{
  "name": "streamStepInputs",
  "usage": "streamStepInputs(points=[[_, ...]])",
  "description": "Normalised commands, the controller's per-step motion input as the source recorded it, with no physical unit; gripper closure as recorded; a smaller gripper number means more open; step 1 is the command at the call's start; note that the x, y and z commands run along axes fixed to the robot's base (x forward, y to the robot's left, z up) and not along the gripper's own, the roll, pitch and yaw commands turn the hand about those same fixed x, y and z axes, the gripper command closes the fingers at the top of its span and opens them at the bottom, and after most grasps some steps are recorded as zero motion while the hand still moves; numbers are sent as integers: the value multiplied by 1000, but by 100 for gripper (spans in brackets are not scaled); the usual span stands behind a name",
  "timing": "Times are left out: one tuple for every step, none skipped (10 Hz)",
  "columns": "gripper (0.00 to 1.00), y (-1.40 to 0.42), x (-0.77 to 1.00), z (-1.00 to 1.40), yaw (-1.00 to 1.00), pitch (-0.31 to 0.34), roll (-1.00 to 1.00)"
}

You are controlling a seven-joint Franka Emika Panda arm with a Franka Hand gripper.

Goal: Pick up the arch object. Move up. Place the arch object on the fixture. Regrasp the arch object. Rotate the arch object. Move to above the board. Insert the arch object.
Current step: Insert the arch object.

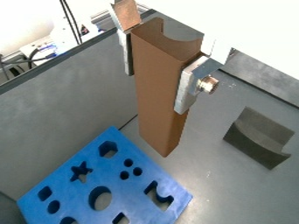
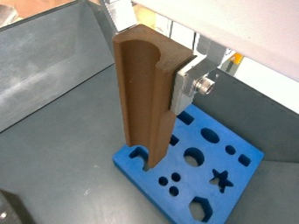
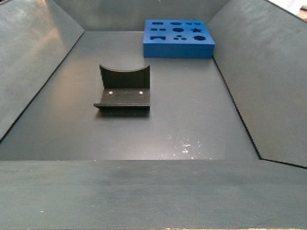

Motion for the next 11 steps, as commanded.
streamStepInputs(points=[[100,-23,0,0,0,0,0],[100,-80,103,0,0,0,0],[100,-106,134,0,0,0,0],[100,-111,146,0,0,-3,0],[100,-131,109,0,0,-17,0],[100,-206,71,-9,11,-30,0],[100,-346,91,-43,31,0,39],[100,-286,257,-63,34,0,23],[100,-166,420,-146,0,0,81],[100,-66,183,-437,0,0,133],[100,-43,94,-480,0,0,104]])
